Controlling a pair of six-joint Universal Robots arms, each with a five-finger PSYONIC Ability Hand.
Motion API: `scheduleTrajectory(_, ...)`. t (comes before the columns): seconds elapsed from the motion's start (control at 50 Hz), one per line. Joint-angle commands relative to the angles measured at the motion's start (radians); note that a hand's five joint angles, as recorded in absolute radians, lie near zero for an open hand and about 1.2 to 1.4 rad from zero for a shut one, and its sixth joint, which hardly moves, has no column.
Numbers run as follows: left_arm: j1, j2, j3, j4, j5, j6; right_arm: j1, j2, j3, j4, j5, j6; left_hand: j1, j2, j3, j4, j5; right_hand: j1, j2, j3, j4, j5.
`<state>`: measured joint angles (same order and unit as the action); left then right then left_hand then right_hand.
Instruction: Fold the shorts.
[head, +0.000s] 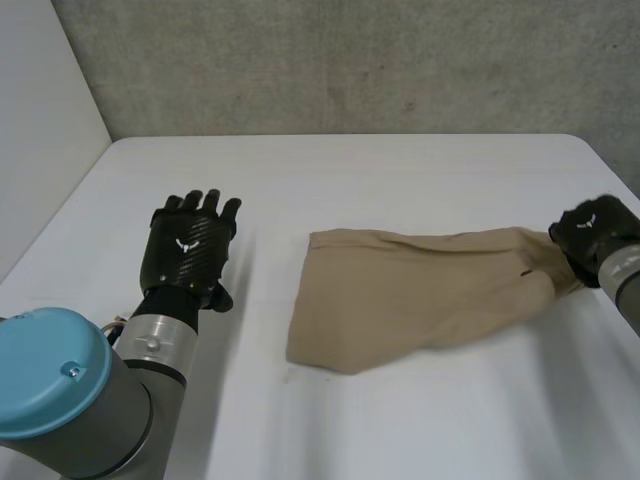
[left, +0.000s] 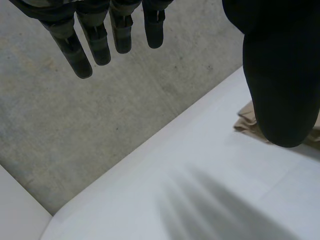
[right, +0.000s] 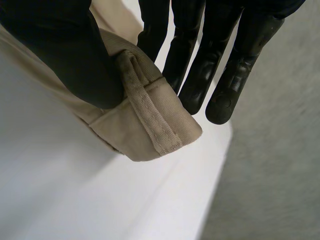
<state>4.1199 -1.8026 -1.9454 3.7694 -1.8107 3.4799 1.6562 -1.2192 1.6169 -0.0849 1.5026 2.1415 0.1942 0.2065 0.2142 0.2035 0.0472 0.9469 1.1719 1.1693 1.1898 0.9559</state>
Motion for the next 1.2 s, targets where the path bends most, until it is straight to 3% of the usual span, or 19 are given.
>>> scheduleTrajectory(0.02,0.000,0.015,-0.001,0.000,-0.004,-0.001,0.241,0.018,-0.083,-0.059,-0.019,-0.209,-0.013,-0.025,-0.033,-0.022,-0.041,0.449,0.224,0.227,0.207,0.266)
scheduleTrajectory(0.08,-0.001,0.020,-0.004,0.001,-0.006,-0.001,0.361,0.056,-0.098,-0.094,-0.079,-0.245,-0.013,-0.025,-0.033,-0.022,-0.041,0.449,0.224,0.227,0.207,0.266)
scheduleTrajectory(0.18,0.000,0.022,-0.003,0.004,-0.006,-0.001,0.545,0.122,-0.098,-0.122,-0.257,-0.264,-0.013,-0.025,-0.033,-0.022,-0.041,0.449,0.224,0.227,0.207,0.266)
scheduleTrajectory(0.28,0.002,0.023,0.014,0.004,-0.006,0.002,0.600,0.196,-0.086,-0.113,-0.369,-0.229,-0.013,-0.025,-0.033,-0.022,-0.041,0.398,0.173,0.176,0.155,0.215)
scheduleTrajectory(0.32,0.002,0.025,0.025,0.003,-0.006,0.004,0.603,0.205,-0.084,-0.108,-0.381,-0.204,-0.013,-0.025,-0.033,-0.022,-0.041,0.003,-0.222,-0.219,-0.239,-0.180)
scheduleTrajectory(0.34,0.002,0.023,0.037,0.003,-0.001,0.007,0.603,0.205,-0.081,-0.108,-0.383,-0.165,-0.013,-0.025,-0.033,-0.022,-0.041,-0.461,-0.686,-0.683,-0.704,-0.644)
scheduleTrajectory(0.38,0.000,0.022,0.055,0.001,0.004,0.008,0.599,0.201,-0.084,-0.110,-0.383,-0.106,-0.013,-0.025,-0.033,-0.022,-0.041,-0.772,-0.997,-0.995,-1.015,-0.956)
scheduleTrajectory(0.46,-0.003,0.006,0.117,-0.008,0.005,0.004,0.548,0.127,-0.095,-0.113,-0.387,0.142,-0.016,-0.028,-0.036,-0.025,-0.043,-0.772,-0.997,-0.995,-1.015,-0.956)
scheduleTrajectory(0.54,-0.024,-0.030,0.212,-0.019,0.002,0.002,0.430,-0.041,-0.110,-0.118,-0.378,0.623,-0.013,-0.025,-0.033,-0.022,-0.041,-0.772,-0.997,-0.995,-1.015,-0.956)
scheduleTrajectory(0.6,-0.070,-0.082,0.284,-0.042,0.013,-0.001,0.377,-0.056,-0.130,-0.098,-0.383,0.870,-0.010,-0.022,-0.030,-0.019,-0.038,-0.772,-0.997,-0.995,-1.015,-0.956)
scheduleTrajectory(0.66,-0.122,-0.127,0.351,-0.085,0.039,-0.005,0.323,-0.045,-0.134,-0.064,-0.381,0.991,-0.007,-0.019,-0.027,-0.016,-0.035,-0.772,-0.997,-0.995,-1.015,-0.956)
scheduleTrajectory(0.82,-0.194,-0.282,0.508,-0.241,0.065,-0.108,0.280,0.119,-0.187,0.069,-0.360,0.876,0.005,-0.008,-0.015,-0.005,-0.023,-0.772,-0.997,-0.995,-1.015,-0.956)
scheduleTrajectory(0.98,-0.190,-0.435,0.626,-0.448,0.064,-0.226,0.280,0.286,-0.284,0.189,-0.338,0.795,0.022,0.010,0.002,0.013,-0.005,-0.772,-0.997,-0.995,-1.015,-0.956)
scheduleTrajectory(1.14,-0.168,-0.492,0.668,-0.623,0.060,-0.233,0.280,0.336,-0.333,0.205,-0.262,0.744,0.022,0.010,0.002,0.013,-0.005,-0.772,-0.997,-0.995,-1.015,-0.956)
scheduleTrajectory(1.2,-0.162,-0.488,0.661,-0.632,0.060,-0.233,0.281,0.331,-0.333,0.209,-0.240,0.683,0.022,0.010,0.002,0.013,-0.005,-0.772,-0.997,-0.995,-1.015,-0.956)
